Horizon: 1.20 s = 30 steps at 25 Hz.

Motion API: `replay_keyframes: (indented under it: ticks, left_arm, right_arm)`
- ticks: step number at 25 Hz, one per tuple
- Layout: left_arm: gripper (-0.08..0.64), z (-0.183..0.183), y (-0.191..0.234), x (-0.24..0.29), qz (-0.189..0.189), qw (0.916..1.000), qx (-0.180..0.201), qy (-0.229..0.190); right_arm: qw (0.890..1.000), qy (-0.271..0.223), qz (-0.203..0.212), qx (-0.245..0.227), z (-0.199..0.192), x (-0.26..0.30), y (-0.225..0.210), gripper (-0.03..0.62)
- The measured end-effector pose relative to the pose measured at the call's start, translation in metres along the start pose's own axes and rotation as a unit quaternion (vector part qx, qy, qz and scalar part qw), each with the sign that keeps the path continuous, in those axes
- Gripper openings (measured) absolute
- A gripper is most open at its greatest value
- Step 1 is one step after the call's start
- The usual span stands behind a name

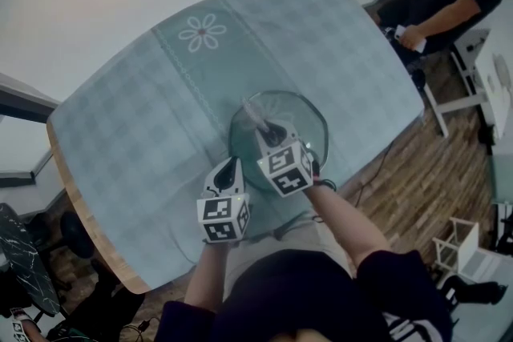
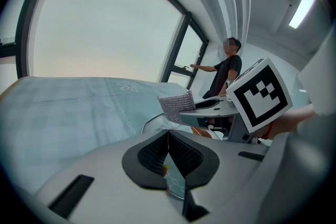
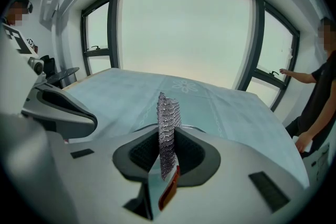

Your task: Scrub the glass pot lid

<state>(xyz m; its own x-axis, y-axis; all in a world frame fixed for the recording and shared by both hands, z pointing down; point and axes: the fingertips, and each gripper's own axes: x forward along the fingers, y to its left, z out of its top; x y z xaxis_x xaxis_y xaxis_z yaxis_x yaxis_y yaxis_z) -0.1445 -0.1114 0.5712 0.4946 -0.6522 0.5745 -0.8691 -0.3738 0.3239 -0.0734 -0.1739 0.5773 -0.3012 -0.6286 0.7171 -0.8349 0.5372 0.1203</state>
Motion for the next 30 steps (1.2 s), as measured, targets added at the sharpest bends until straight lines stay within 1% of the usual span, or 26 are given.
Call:
replay_keyframes:
  ticks: [11,30]
  left_arm:
    - [0.003,-0.007,-0.002,-0.015,0.001,1.0,0.002,-0.005]
    - [0.003,-0.022,-0.014,-0.039,0.0,0.9999,0.009,-0.007]
  right_arm:
    - [1.0,0.005,0.013,-0.014,-0.017,-0.013,0.031,0.081]
    - [0.999,0.017,0.03,-0.029,-0.055,-0.043,0.07,0.081]
